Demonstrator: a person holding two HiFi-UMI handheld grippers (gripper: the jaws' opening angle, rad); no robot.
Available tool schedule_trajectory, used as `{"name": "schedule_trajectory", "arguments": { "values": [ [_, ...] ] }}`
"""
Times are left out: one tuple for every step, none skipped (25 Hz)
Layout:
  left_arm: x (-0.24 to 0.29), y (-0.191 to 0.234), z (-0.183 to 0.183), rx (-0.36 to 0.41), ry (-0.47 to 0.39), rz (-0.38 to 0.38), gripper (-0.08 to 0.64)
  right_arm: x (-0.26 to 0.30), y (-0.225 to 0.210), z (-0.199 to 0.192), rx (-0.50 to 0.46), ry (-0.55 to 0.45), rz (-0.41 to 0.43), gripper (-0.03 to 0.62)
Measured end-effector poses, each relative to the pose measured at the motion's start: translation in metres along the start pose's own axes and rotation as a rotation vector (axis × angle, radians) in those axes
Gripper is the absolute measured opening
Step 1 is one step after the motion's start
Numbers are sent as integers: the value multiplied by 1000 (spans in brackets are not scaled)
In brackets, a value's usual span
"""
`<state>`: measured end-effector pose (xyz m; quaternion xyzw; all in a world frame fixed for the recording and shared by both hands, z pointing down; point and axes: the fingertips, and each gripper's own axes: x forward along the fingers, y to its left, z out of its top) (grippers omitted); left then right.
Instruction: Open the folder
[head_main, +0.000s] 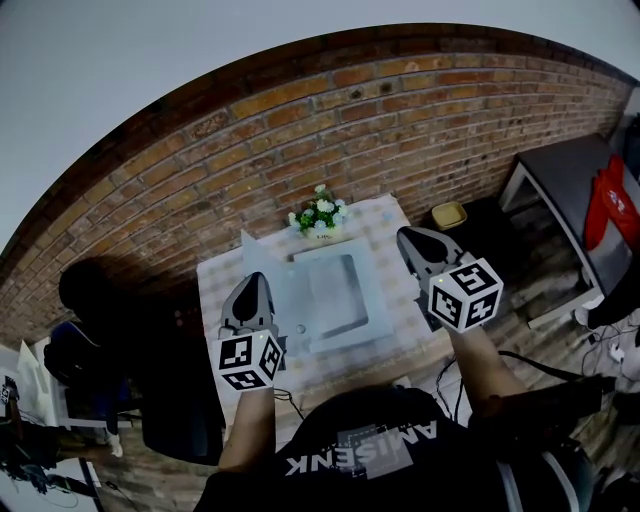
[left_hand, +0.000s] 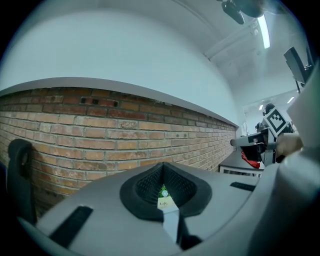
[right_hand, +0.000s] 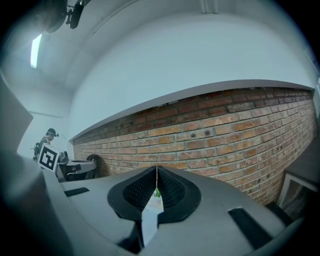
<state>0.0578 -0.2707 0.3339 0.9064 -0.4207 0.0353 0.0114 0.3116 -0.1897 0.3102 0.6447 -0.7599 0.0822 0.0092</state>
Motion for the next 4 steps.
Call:
{"name": "schedule_trajectory", "arguments": {
  "values": [
    [0,0,-1,2,2,-2,8,0,0,0,0,1,0,44],
    [-1,-1,-2,3,3,-2,8,0,0,0,0,1,0,44],
    [-1,-1,-2,6,5,-2,8,0,1,0,2,0,0,44],
    [-2,-1,-3,8,6,-1,8,0,1,1,3,-2,1,44]
  ]
}}
